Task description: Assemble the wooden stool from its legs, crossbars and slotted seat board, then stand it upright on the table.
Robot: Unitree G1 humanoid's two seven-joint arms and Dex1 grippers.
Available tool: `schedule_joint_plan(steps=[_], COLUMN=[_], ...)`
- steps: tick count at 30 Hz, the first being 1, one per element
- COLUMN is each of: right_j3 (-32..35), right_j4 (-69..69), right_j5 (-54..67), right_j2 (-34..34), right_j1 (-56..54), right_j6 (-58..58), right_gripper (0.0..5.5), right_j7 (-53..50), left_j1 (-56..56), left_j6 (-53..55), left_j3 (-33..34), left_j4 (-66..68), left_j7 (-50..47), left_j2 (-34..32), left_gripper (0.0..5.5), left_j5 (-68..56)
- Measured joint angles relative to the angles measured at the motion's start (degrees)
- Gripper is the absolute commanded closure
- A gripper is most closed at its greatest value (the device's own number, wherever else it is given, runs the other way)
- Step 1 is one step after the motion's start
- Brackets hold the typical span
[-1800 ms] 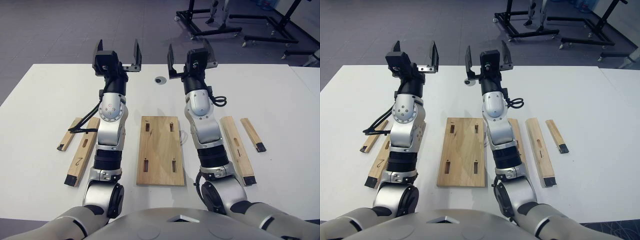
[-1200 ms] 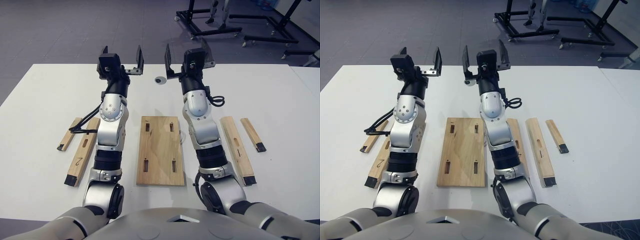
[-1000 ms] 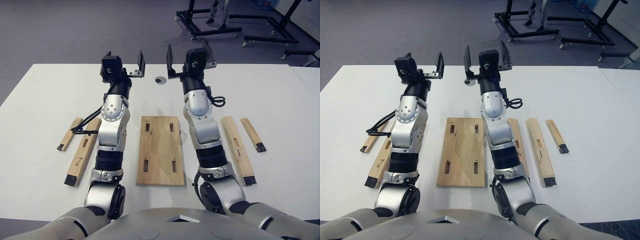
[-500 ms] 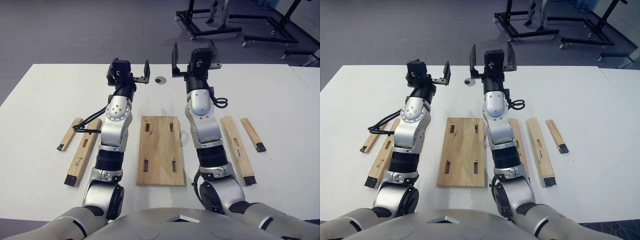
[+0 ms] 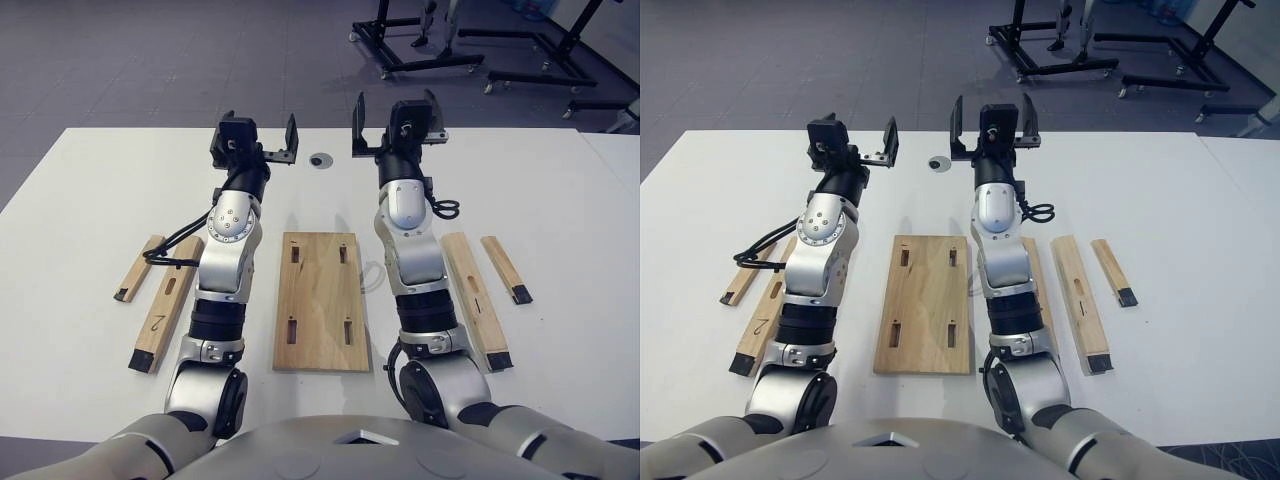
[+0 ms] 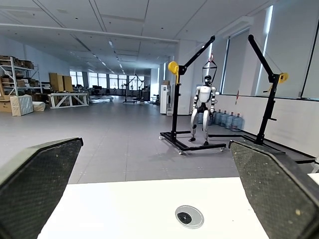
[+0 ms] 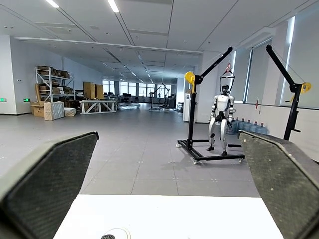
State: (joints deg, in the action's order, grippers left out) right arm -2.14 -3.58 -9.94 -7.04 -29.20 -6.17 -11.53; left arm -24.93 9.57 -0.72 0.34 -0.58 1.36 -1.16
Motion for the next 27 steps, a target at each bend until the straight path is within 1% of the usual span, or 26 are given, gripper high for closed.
schedule_joint_plan(steps=[5,10,11,13,15,19,24,27], right_j3=[0.23,1.24,2.1,3.93,5.68,11.86,20.49,23.32], right_j4=[0.11,0.82,1.42,2.5,4.17,9.77,16.06,16.24], right_j5=[0.94,0.94,0.97,1.01,1.37,4.93,15.5,20.94], right_j2=[0.03,1.37,1.95,3.94,5.74,11.17,18.44,23.18], right_j1=[0.0,0.01,0.02,1.17,3.66,10.37,18.16,23.3], right_j6=[0.14,-0.21,-0.68,-1.29,-2.62,-7.26,-14.84,-17.58], right_gripper=[0.36,1.26,1.49,1.73,1.73,1.73,1.73,1.73], right_j7=[0.16,0.2,0.21,0.44,1.19,4.95,15.23,23.03], left_j1=[-0.48,-0.47,-0.47,-0.36,-0.04,1.98,5.6,8.32], left_j6=[-1.73,-3.04,-3.29,-3.38,-3.5,-3.43,-1.86,-0.93], left_j3=[-0.2,-0.61,-0.64,-0.67,-0.68,-0.91,-1.02,-1.08], left_j4=[0.29,0.28,0.27,0.07,-0.51,-2.86,-7.9,-11.6], left_j7=[0.42,-0.15,-0.18,-0.3,-0.71,-1.56,-2.94,-4.31], left_j2=[-0.43,-0.46,-0.47,-0.48,-0.47,-0.68,-0.78,-0.65], left_gripper=[0.1,0.1,0.32,0.6,0.8,0.8,0.8,0.8], left_j5=[0.03,0.77,1.33,1.69,1.85,3.03,5.06,6.54])
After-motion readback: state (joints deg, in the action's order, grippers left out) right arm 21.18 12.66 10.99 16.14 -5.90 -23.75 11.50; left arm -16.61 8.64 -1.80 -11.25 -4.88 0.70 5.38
